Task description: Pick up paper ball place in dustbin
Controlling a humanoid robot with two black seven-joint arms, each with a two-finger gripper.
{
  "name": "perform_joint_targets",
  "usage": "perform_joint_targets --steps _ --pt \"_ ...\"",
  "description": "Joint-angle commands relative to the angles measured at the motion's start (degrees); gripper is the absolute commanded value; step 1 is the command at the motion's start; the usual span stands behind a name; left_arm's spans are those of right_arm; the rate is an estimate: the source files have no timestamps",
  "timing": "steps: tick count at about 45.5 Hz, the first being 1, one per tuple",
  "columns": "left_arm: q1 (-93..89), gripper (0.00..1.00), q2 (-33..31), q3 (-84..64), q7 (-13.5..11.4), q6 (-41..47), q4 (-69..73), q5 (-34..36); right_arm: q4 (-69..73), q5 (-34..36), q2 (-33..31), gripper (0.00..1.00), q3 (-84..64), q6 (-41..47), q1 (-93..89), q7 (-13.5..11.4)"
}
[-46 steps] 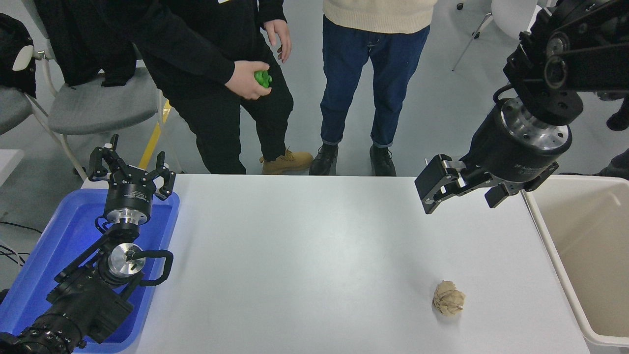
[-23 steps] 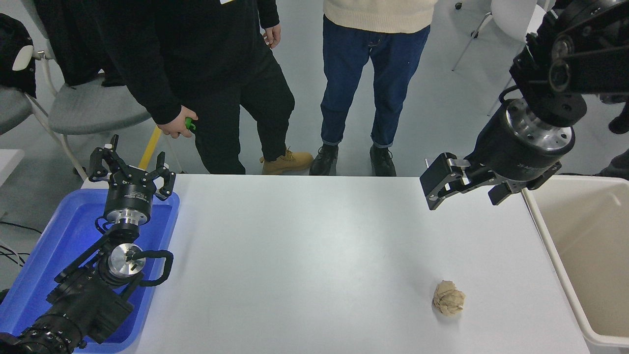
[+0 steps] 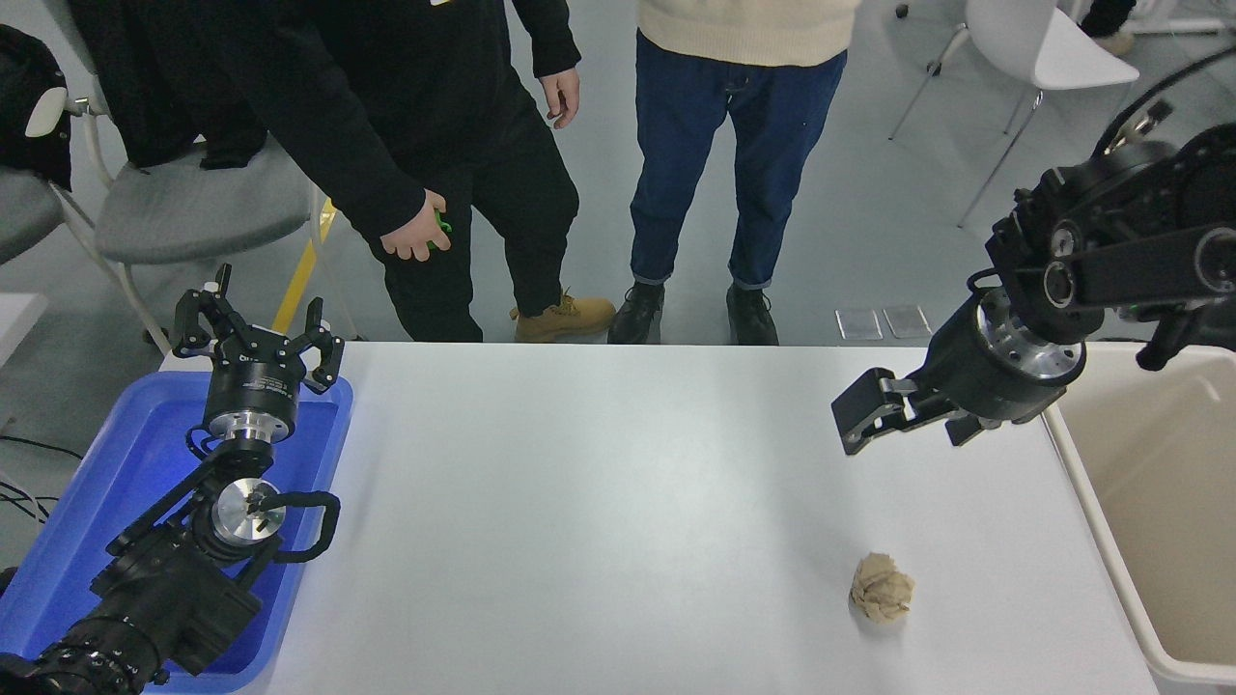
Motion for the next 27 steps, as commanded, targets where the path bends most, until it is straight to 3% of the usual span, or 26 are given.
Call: perform_joint_targets --steps 1,16,27 --pt "-0.1 0.99 -0.1 0.1 0.0 0.0 -0.1 0.0 -5.4 -5.6 -2.3 1.00 3.2 -8.2 -15.2 -0.1" --pt "-0.1 0.99 -0.1 0.1 0.0 0.0 -0.1 0.0 -15.9 -11.7 -2.8 1.00 4.4 -12.4 -29.8 -0.3" --pt "-0.1 0.99 0.0 0.1 0.0 0.0 0.0 0.0 -20.8 -11.9 -2.4 1.00 7.1 -12.4 -35.6 -0.4"
